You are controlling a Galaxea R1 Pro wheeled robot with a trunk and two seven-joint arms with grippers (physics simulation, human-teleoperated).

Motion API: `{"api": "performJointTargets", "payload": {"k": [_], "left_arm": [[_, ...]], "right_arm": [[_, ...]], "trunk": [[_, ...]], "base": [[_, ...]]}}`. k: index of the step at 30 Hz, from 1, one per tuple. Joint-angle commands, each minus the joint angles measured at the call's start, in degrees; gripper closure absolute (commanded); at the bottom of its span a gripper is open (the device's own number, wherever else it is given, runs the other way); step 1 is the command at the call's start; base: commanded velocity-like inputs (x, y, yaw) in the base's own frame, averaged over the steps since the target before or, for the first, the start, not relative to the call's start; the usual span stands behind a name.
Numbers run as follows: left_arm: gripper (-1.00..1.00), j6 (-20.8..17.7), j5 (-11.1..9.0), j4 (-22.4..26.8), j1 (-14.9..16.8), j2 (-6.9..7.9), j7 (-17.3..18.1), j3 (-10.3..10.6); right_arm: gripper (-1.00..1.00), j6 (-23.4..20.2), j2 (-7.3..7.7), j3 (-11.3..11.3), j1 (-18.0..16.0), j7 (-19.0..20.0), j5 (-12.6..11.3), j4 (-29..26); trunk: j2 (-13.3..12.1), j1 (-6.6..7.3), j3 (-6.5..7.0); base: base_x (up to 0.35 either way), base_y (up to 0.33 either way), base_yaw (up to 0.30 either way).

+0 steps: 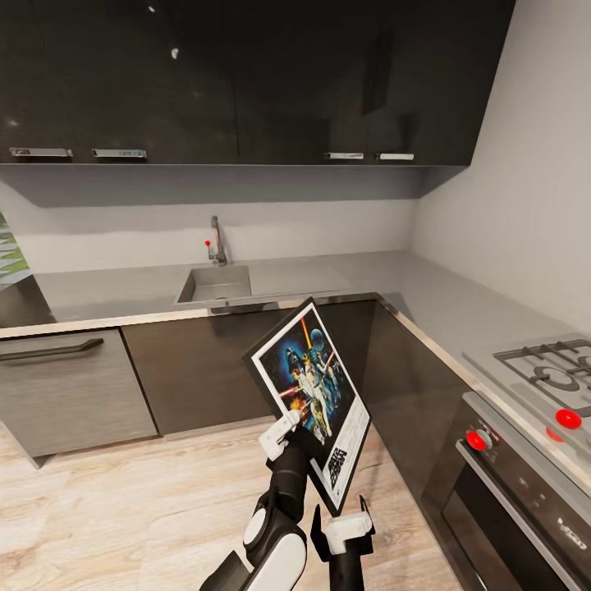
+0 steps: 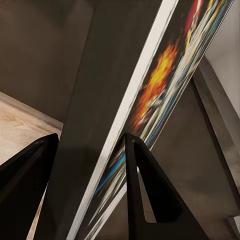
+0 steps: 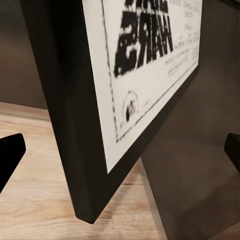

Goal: Pick up the poster from the kitchen countertop and hang it on one of the wall nails in the kitchen.

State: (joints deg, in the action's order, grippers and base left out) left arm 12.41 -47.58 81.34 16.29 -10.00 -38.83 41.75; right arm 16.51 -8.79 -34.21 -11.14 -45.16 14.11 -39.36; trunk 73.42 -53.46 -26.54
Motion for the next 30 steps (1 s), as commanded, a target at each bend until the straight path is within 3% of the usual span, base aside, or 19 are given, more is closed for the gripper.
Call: {"api": "performJointTargets", "payload": {"k": [1, 27, 28, 30], "left_arm": [[1.00, 0.4, -0.4, 0.0, 0.1, 0.00, -0.2, 0.1], [1.00, 0.4, -0.4, 0.0, 0.1, 0.00, -0.2, 0.1], [1.00, 0.4, -0.4, 0.0, 0.1, 0.00, -0.2, 0.1], [1.00, 0.4, -0.4, 0.0, 0.1, 0.00, -0.2, 0.1]], "right_arm": [[-1.00, 0.0, 0.00, -0.1, 0.0, -0.4, 0.2, 0.1], [-1.00, 0.3, 0.00, -0.9, 0.0, -0.5, 0.2, 0.0], [1.00, 0.3, 0.00, -0.9, 0.0, -0.5, 0.2, -0.1], [1.00, 0.3, 0.00, -0.9, 0.0, -0.5, 0.2, -0.1]], "trunk": [[0.0, 0.00, -0.06], [0.0, 0.00, -0.06], [0.0, 0.00, -0.06], [0.0, 0.00, -0.06]], "base": [[0.000, 0.000, 0.000], [0.000, 0.000, 0.000], [0.000, 0.000, 0.000], [0.000, 0.000, 0.000]]}}
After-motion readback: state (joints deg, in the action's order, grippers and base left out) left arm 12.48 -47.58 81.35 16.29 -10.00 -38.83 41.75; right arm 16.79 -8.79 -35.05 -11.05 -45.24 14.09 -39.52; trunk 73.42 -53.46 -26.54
